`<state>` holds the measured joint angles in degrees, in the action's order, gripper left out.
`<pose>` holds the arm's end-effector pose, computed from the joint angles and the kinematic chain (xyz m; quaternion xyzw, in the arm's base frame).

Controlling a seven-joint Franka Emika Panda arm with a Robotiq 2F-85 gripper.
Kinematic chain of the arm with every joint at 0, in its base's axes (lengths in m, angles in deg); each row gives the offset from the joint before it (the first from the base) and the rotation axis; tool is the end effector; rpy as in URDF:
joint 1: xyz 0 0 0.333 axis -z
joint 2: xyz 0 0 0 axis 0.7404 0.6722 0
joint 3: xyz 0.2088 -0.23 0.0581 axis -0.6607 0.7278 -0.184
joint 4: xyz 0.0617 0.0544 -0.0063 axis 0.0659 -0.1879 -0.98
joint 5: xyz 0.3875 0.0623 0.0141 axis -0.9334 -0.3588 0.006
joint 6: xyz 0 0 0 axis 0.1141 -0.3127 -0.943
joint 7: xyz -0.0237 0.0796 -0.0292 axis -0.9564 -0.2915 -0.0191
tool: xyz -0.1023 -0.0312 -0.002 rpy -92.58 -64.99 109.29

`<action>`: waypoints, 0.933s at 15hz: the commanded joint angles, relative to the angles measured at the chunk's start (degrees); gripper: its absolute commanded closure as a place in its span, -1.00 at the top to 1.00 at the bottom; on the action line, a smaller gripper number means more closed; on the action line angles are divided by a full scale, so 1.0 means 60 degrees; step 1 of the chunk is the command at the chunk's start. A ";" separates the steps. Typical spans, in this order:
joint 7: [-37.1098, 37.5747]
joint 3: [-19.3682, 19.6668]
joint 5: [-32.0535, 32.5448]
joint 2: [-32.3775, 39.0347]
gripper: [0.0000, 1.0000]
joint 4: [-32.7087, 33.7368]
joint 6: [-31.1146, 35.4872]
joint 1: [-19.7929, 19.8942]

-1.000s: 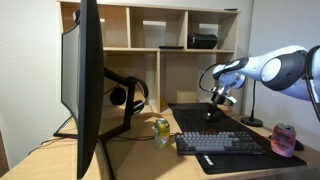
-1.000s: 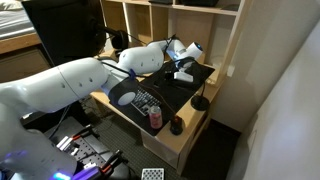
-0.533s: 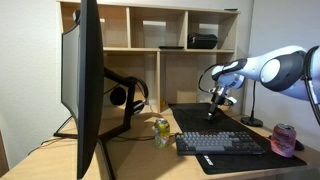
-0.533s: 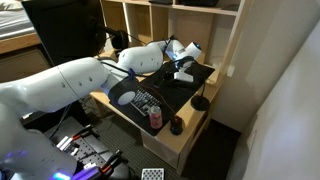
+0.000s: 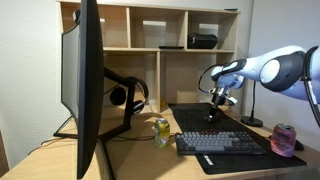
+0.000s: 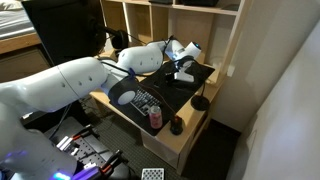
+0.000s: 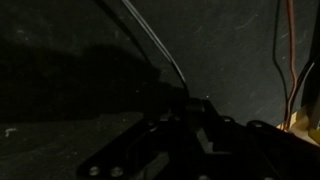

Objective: Turn on the desk lamp

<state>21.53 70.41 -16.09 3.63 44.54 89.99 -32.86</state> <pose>0.7715 -0.1106 0.1416 -0.8819 -0.4118 -0.0314 0.2274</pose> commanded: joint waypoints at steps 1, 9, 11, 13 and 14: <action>0.0073 0.0118 0.0125 -0.0035 -1.00 -0.0018 -0.0077 -0.0069; 0.0008 0.0003 0.0007 -0.0055 0.01 0.0094 0.0026 -0.0049; -0.0039 -0.0043 -0.0021 -0.0147 0.31 0.0252 0.0043 -0.0078; -0.0096 -0.0057 0.0022 -0.0178 0.61 0.0614 0.0016 -0.0180; -0.0023 -0.0069 0.0009 -0.0157 0.73 0.0849 -0.0071 -0.0230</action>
<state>21.48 70.08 -16.13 3.30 47.08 90.19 -33.38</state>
